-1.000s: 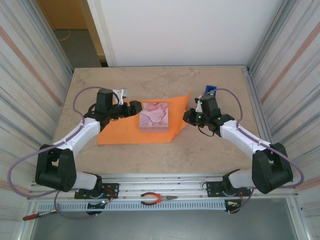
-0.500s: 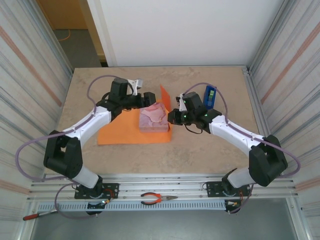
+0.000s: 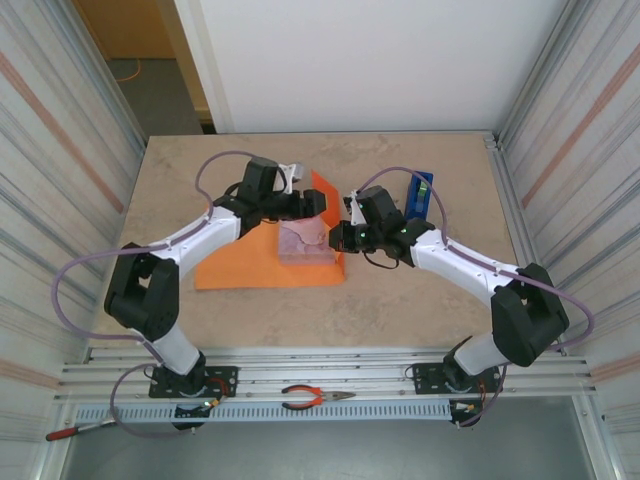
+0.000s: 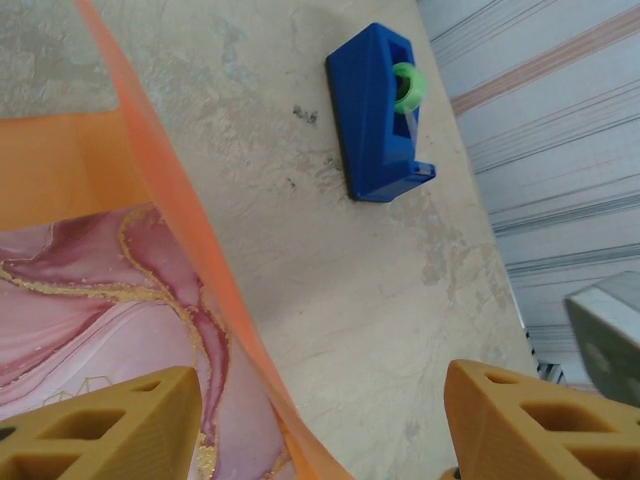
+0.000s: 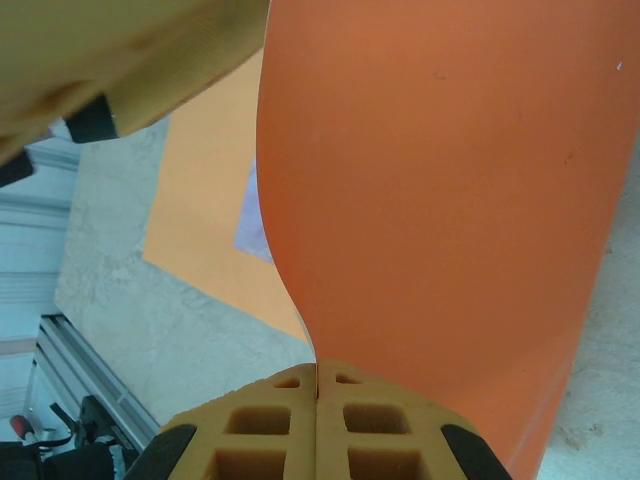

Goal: Wrap the gift box in paper
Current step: First fold the wrapping paper around the gift box.

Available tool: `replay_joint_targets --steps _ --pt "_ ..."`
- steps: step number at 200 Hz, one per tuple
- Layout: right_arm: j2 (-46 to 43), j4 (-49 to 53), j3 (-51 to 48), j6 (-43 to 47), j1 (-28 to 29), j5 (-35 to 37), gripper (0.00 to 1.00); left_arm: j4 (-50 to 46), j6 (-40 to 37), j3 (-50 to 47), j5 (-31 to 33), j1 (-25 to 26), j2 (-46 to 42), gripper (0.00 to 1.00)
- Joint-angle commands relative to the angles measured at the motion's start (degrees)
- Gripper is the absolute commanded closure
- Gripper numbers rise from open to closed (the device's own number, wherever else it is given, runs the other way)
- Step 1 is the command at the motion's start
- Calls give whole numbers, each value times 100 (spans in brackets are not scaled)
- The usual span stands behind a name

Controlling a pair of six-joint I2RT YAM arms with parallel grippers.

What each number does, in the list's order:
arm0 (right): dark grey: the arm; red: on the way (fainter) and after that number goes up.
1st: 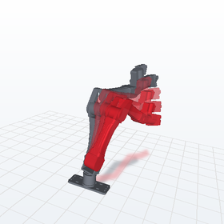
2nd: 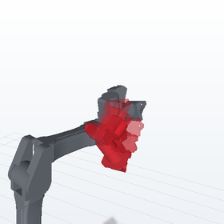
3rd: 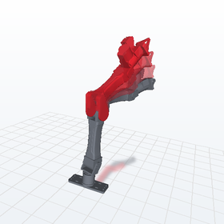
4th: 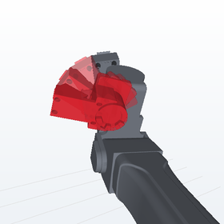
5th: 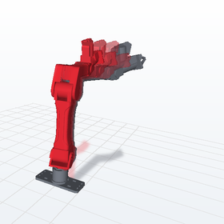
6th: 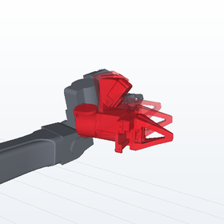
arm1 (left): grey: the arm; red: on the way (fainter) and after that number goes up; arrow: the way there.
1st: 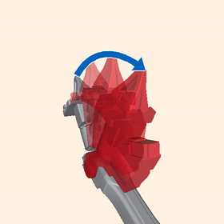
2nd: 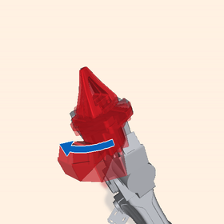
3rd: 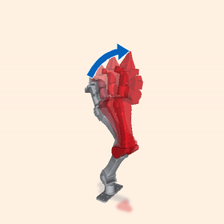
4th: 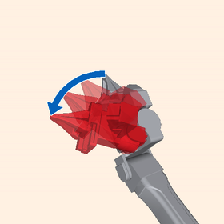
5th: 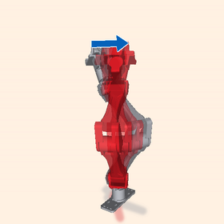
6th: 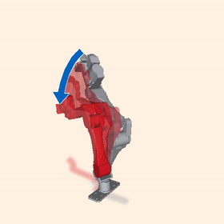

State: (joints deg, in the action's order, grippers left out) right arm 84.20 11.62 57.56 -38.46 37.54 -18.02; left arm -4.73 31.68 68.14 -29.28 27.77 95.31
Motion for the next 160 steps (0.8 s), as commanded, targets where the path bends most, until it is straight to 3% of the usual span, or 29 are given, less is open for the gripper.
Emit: replay_joint_targets --steps 1,27,55,81,116,160 --pt "60 -106 176 49 44 -55 100 -92 -81 97 45 52 62 39" --pt "70 -158 175 16 64 -71 100 -53 -117 73 -5 88 134 48" --pt "73 -169 216 17 79 -100 98 65 -161 46 -133 90 180 69" --pt "39 -134 265 31 46 -97 77 104 -302 1 -238 47 164 100" --pt "-166 -194 179 -18 -277 -208 59 170 -281 -284 -333 -272 -67 100" --pt "-122 -445 70 -199 -660 -396 54 158 -350 -720 -364 -531 -442 100"
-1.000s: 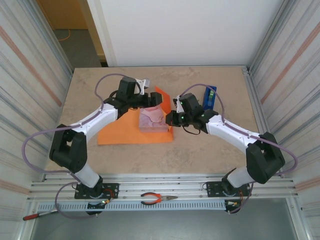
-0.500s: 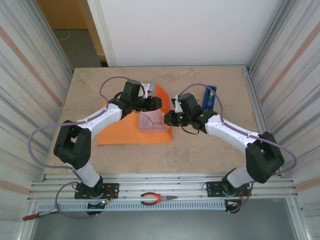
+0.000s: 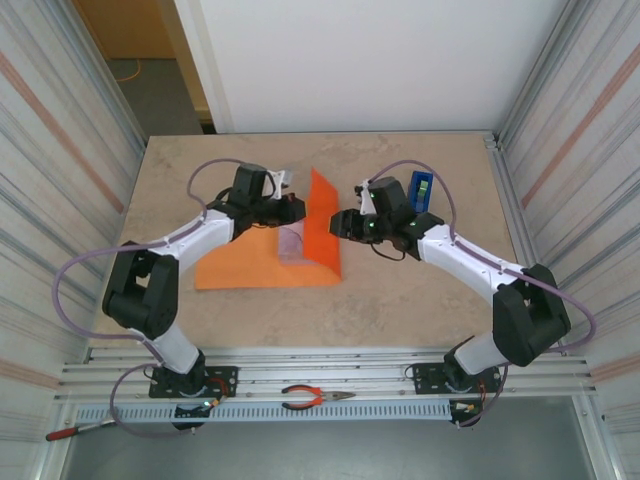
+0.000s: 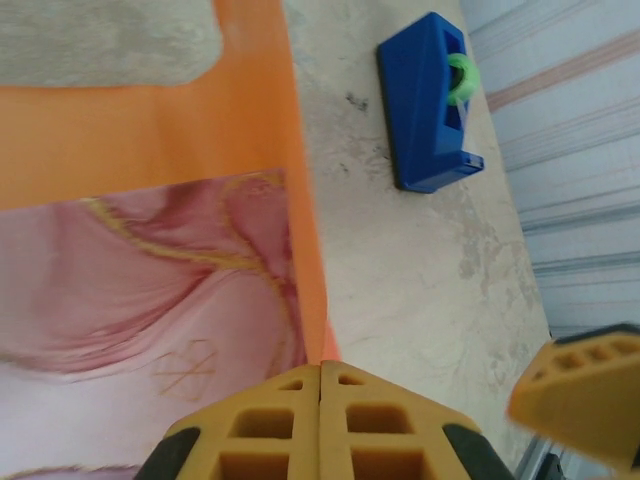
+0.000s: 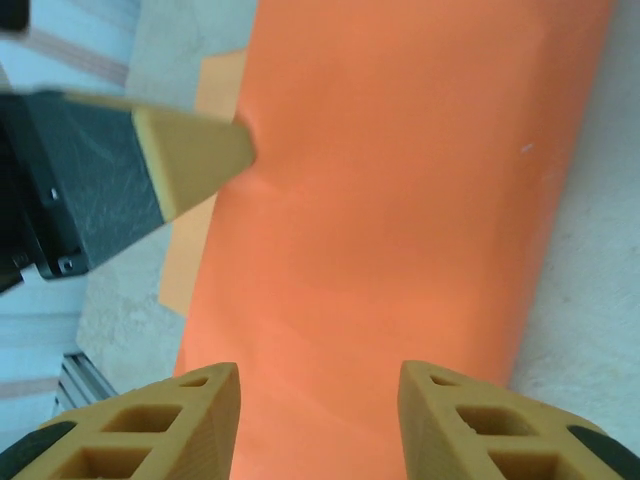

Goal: Wrap the gift box in paper
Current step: First fold the wrapping paper around the gift box.

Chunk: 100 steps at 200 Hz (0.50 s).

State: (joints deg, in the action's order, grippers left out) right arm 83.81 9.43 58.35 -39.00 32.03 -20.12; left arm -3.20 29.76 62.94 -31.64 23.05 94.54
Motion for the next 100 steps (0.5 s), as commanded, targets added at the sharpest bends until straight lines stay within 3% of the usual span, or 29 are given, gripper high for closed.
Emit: replay_joint_targets --steps 1,38,100 --pt "-74 -229 1 -148 -109 -190 54 9 -152 -215 -126 -61 -375 100" --pt "383 -413 155 -224 -70 -295 57 7 -220 -525 30 -176 -548 100" --pt "1401 -589 737 -297 279 -337 70 22 -236 -730 162 -248 -577 100"
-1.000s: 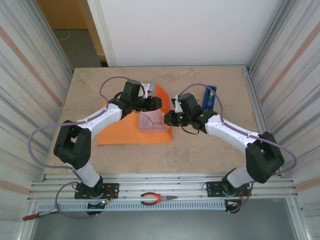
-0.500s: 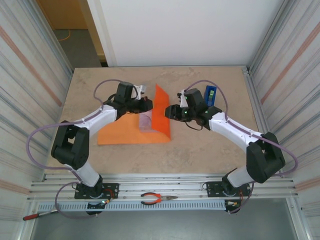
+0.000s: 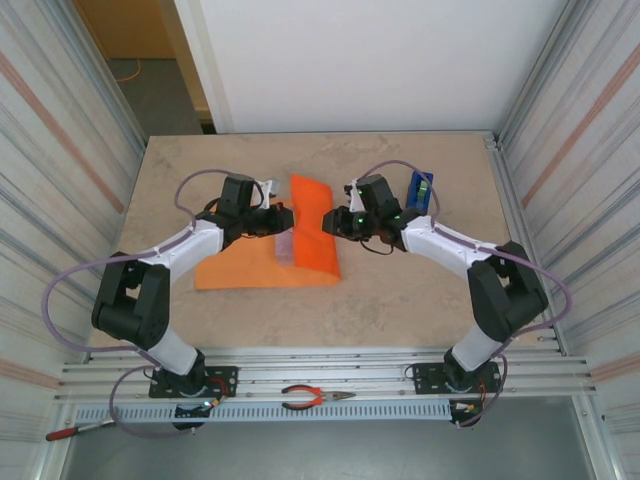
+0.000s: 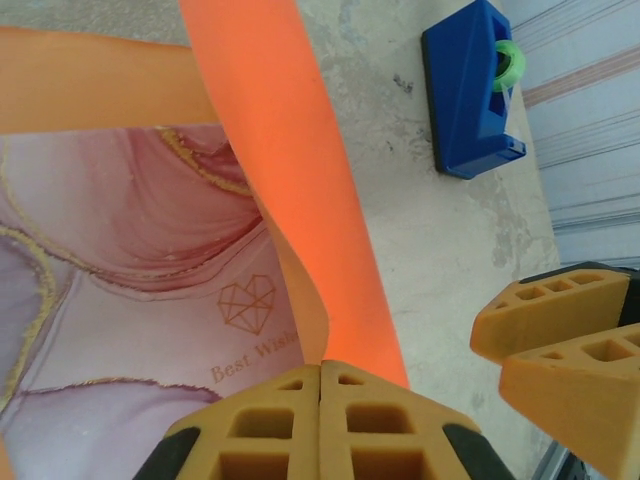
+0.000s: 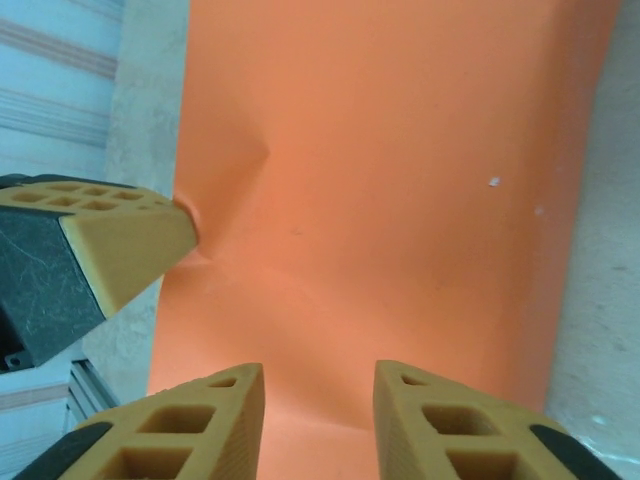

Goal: Wrap the gift box in paper
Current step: First fold the wrapping paper around the gift box.

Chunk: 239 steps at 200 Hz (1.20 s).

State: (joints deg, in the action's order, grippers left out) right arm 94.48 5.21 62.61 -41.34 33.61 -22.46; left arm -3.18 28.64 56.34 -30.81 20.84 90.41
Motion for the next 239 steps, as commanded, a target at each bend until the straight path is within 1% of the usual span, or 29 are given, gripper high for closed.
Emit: replay_joint_targets --steps 1,31,53,62,71,96,125,147,152,198,239 --pt "352 -168 321 -65 121 -106 70 19 -123 -74 81 -32 -164 100" --pt "791 -226 469 -118 195 -180 80 29 -118 -146 148 -36 -142 100" --pt "965 -288 392 -144 204 -227 86 -36 -140 -148 176 -77 -158 100" --pt "996 -308 336 -140 202 -232 87 -88 -147 -141 202 -123 -186 93" --pt "1011 -333 276 -153 204 -224 88 -172 -144 -140 318 -193 -237 80" --pt "1051 -372 191 -163 216 -214 89 -379 -74 -163 676 -424 -322 58" --pt "1111 -389 173 -162 233 -236 89 -557 -132 -106 926 -504 -274 39" --pt "1124 -406 155 -157 245 -240 89 -551 -105 -113 930 -493 -185 31" --pt "1121 -407 155 -157 248 -236 89 -546 -111 -121 930 -470 -170 28" --pt "1108 -409 96 -162 250 -219 89 -499 -200 -72 952 -230 115 21" --pt "1087 -425 67 -172 252 -213 90 -572 -236 59 1098 -24 445 19"
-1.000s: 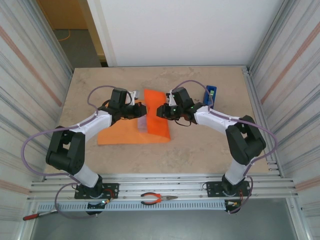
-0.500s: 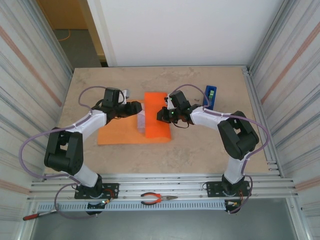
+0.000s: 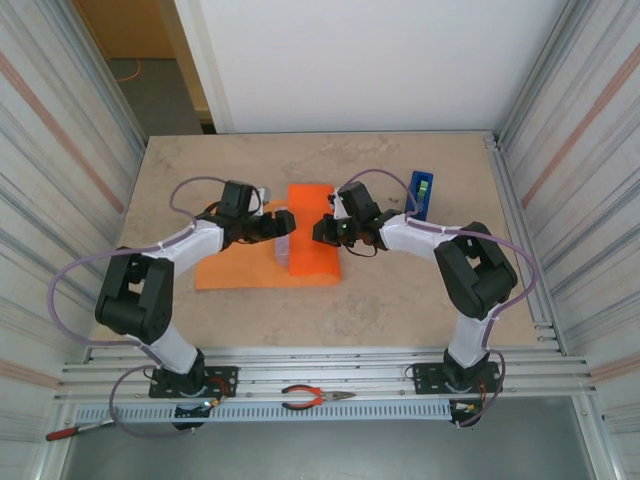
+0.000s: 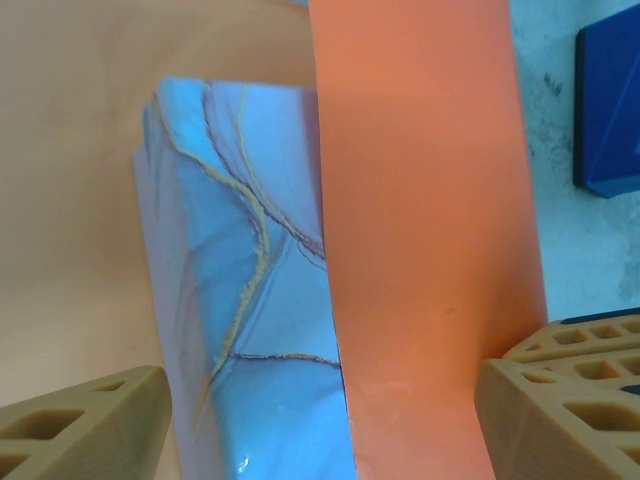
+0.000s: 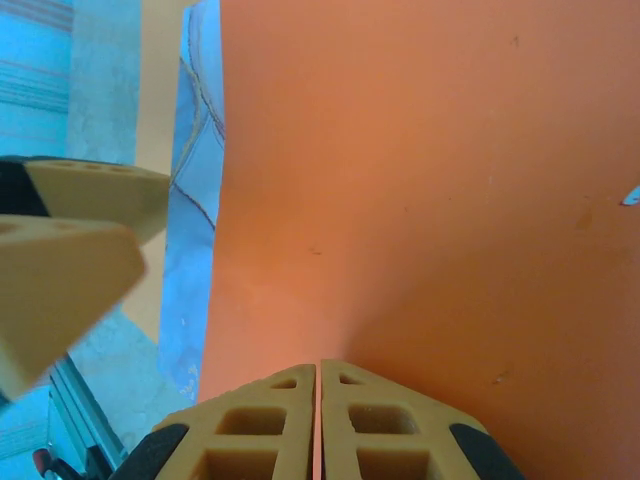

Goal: Wrap the gift box in paper
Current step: First fold the wrapping paper around the gift box.

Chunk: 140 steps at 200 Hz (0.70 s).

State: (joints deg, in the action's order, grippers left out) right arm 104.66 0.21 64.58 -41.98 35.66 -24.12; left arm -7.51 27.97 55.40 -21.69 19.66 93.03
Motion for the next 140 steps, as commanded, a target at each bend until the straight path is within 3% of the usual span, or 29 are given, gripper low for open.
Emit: replay_joint_targets --steps 1,44,90,140 --pt "69 78 -132 -109 40 -49 90 -142 -169 159 189 97 186 19" --pt "89 58 -116 -113 37 -55 90 -343 -346 391 344 304 442 21" --pt "12 96 -43 -119 -37 -139 89 -331 -268 376 387 406 671 32" --pt "-649 194 -205 -110 -413 -121 86 -217 -91 409 371 429 730 33"
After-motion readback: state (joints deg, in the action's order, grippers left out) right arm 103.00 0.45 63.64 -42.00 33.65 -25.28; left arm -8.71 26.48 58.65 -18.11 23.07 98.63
